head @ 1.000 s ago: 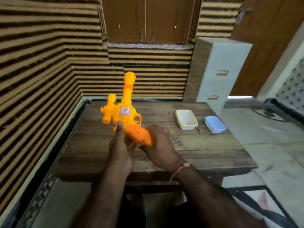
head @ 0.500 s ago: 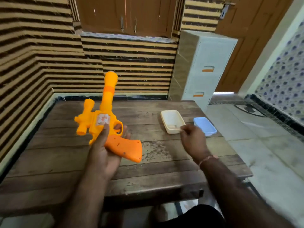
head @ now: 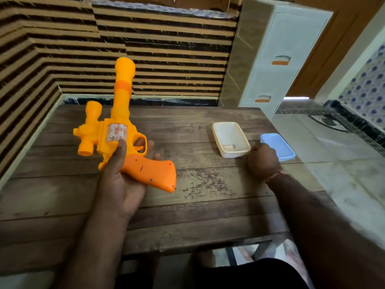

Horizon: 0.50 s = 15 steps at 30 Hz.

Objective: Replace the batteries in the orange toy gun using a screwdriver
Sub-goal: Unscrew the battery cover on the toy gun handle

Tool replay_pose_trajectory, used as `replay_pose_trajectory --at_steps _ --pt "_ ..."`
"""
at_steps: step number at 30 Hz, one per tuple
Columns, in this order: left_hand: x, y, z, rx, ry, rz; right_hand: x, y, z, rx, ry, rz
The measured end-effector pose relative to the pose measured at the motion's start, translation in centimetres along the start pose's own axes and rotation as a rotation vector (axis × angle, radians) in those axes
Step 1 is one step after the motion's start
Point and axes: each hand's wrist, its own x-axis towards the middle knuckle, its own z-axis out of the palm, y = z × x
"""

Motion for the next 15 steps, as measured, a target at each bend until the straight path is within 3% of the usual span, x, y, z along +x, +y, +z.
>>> replay_pose_trajectory --at_steps 5,10,13,15 --pt "-1.4 0.5 0.2 -0.065 -0.002 -0.049 -3.2 0.9 -1.2 -0.037 -0.072 -0.001" --pt "-3.2 0.3 -0.3 -0.014 -0.019 -0.106 -7.5 -0.1 -4.4 0.117 0.049 -0.010" --pt "-4.0 0.5 -0.2 -0.035 -0.036 -0.135 -10.5 -3.3 -6.0 0.362 0.094 -0.048" --pt "-4.3 0.6 -0.1 -0.035 -0.040 -0.147 -13.0 -6.2 -6.2 0.696 -0.012 -0.066"
